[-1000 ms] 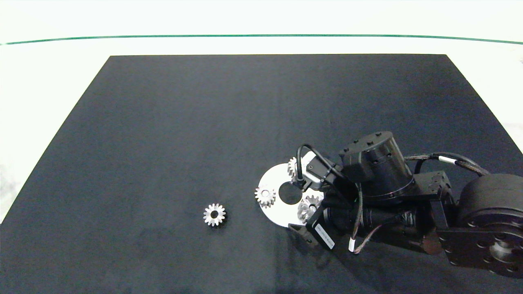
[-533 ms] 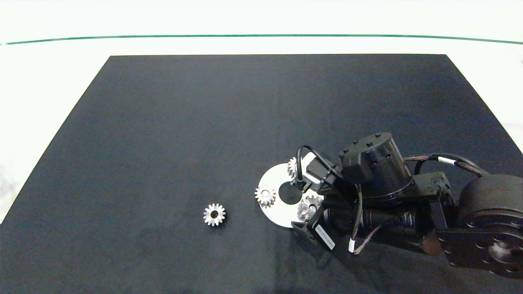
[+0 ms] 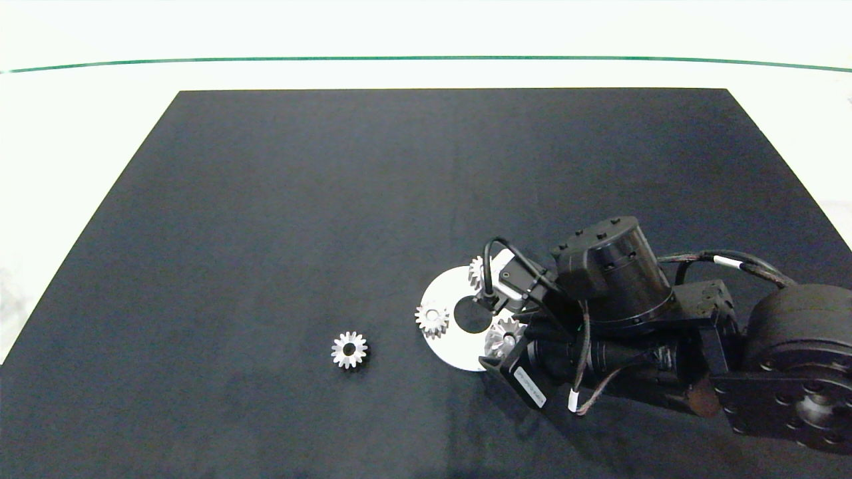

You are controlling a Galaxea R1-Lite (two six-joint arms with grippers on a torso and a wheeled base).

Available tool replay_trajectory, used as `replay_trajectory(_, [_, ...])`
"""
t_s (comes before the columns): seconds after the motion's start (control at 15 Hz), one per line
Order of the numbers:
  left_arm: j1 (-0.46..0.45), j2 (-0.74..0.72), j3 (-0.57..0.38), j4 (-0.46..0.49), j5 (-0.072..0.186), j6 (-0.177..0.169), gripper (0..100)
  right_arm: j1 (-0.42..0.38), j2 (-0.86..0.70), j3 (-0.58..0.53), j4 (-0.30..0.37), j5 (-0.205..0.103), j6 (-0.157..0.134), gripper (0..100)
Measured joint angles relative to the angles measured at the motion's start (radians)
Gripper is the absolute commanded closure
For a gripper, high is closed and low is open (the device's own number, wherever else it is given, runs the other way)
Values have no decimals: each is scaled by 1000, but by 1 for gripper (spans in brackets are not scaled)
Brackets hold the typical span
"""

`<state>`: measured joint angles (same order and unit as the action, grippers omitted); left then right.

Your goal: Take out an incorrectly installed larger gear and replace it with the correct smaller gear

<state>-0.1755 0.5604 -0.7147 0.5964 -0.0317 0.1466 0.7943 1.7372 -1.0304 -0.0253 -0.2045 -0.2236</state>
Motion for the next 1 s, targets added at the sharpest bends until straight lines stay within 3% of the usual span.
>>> replay_trajectory(0.73, [1,-3,1,0,0,0,0,0,-1,4,4,-1,0,62])
replay_trajectory(1.0, [1,-4,1,0,0,0,0,-1,-1,4,-1,0,2,63])
